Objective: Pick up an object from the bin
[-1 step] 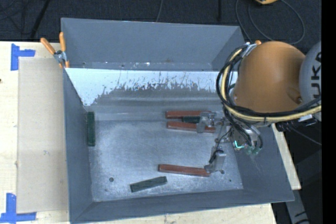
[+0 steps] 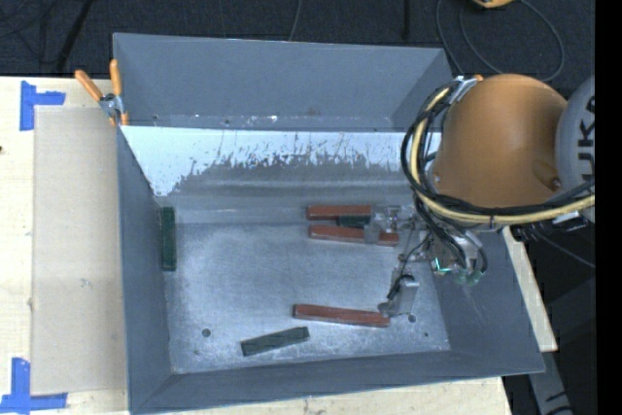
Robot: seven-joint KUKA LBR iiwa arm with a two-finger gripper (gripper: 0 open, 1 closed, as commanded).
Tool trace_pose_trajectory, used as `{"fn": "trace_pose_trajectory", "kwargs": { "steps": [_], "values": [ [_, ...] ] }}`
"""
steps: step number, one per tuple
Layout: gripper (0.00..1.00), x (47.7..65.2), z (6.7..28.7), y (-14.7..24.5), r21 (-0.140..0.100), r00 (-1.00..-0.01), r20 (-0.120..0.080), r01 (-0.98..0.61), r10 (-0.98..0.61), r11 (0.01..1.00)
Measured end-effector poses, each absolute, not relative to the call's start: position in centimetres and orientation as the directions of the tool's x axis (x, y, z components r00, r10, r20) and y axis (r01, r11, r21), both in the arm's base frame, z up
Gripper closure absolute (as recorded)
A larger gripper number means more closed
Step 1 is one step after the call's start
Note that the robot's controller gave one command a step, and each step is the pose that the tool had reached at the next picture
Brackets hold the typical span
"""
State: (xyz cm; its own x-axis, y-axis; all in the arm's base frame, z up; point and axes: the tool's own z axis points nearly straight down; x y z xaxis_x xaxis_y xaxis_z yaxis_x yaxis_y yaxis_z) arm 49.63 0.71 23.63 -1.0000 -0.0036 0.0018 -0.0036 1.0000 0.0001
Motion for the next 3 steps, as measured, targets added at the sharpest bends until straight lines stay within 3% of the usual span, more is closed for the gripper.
{"fn": "trace_pose_trajectory", "kwargs": {
  "steps": [1, 2, 3],
  "values": [
    [1.00, 49.92, 8.41, 3.83, 0.001, -0.981, 0.002, -0.192, -0.192, 0.981],
    [0.00, 49.94, 8.44, 3.82, 0.001, -0.982, 0.002, -0.191, -0.191, 0.982],
    [1.00, 49.93, 8.45, 3.80, 0.001, -0.982, 0.002, -0.190, -0.190, 0.982]
  ]
}}
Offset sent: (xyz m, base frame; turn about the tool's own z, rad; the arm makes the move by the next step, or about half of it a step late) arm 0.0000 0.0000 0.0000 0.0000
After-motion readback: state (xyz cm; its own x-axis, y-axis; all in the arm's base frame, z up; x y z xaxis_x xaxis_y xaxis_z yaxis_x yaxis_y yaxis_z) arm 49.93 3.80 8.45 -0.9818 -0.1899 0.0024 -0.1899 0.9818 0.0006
